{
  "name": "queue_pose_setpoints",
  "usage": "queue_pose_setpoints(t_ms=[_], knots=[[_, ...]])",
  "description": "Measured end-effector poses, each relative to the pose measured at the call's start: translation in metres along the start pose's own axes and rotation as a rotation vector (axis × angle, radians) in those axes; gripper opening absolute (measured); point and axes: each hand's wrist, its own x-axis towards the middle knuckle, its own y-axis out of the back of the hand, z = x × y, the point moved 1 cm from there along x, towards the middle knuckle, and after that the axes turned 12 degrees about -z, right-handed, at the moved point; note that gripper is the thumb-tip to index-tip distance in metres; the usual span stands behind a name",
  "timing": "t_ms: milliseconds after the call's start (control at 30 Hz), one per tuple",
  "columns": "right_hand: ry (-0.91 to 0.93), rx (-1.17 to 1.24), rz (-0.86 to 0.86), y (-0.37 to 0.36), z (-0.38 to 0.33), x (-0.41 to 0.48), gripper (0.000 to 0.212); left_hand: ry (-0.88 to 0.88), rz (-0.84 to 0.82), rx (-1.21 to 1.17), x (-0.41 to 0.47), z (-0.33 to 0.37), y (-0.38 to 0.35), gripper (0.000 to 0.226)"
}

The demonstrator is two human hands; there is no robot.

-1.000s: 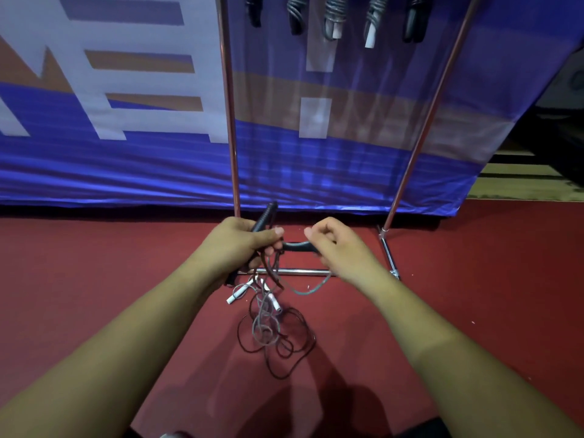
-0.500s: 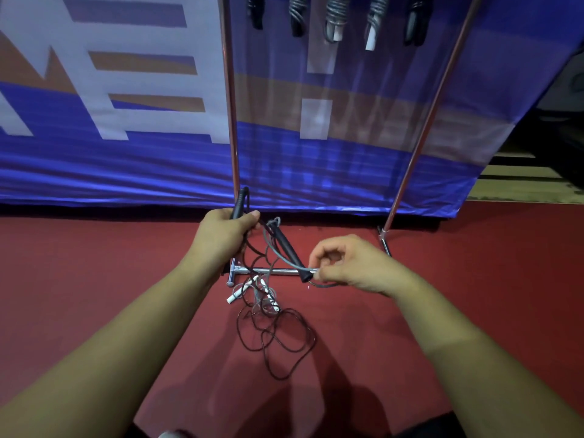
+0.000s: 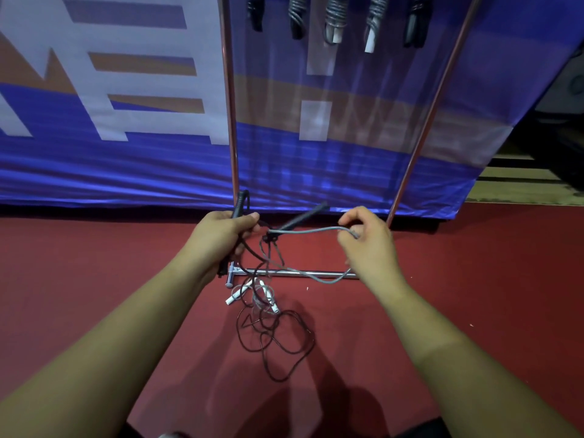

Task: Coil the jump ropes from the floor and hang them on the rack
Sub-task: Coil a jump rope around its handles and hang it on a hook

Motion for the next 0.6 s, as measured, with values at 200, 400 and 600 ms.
queue_pose_setpoints(t_ms=[200, 400, 600], knots=[[-0.109, 0.083, -0.886, 0.0, -0.009, -0.014, 0.019, -0.087, 0.109, 0.03, 0.002, 0.003, 0.005, 0.024], [-0.119, 0.337, -0.745, -0.006, -0.011, -0.01, 0.017, -0.09, -0.042, 0.132, -0.003, 0.007, 0.002, 0.025], [-0.182, 0.009, -0.389, 0.009, 0.013, 0.002, 0.031, -0.026, 0.321, 0.251, 0.005, 0.005, 0.036, 0.029]])
